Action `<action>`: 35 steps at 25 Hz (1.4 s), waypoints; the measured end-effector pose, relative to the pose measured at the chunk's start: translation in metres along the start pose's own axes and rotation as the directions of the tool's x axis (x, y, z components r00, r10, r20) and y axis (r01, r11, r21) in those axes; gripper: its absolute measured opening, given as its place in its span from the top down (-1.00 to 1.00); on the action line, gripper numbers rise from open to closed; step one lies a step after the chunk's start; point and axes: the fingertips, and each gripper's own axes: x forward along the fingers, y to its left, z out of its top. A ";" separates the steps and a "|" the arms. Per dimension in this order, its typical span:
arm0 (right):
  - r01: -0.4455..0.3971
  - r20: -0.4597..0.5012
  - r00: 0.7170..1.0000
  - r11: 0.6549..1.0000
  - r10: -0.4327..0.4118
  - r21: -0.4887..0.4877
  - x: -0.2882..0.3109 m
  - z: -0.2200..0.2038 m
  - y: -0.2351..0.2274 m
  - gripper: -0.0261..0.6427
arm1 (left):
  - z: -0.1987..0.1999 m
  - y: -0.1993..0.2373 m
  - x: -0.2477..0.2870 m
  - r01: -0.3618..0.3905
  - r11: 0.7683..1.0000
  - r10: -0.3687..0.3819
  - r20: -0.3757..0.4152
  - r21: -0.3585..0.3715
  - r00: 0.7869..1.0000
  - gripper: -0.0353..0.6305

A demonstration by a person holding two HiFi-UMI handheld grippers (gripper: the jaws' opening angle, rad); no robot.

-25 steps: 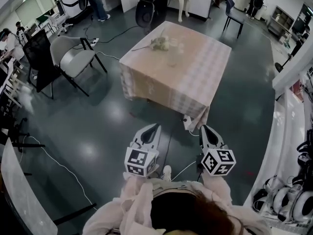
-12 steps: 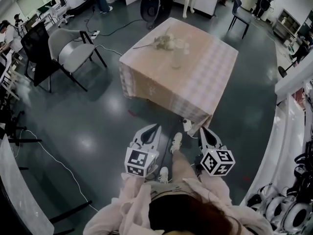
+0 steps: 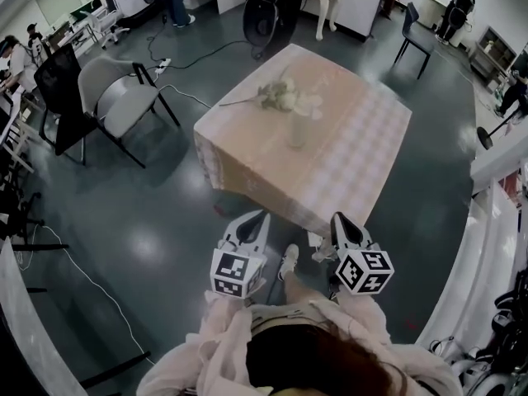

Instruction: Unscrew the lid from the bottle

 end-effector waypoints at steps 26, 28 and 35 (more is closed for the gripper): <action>-0.082 -0.026 0.996 0.996 0.081 -0.039 0.197 0.089 -0.092 0.88 | 0.030 0.100 0.224 -0.040 0.999 0.039 -0.017 -0.011 0.999 0.78; -0.071 -0.036 0.997 0.997 0.069 -0.039 0.203 0.086 -0.096 0.88 | 0.025 0.102 0.236 -0.011 1.000 0.011 -0.022 -0.028 1.000 0.34; -0.003 -0.048 0.999 1.000 0.002 -0.018 0.224 0.080 -0.113 0.88 | 0.001 0.099 0.289 0.073 0.997 -0.071 -0.060 0.031 0.996 -0.18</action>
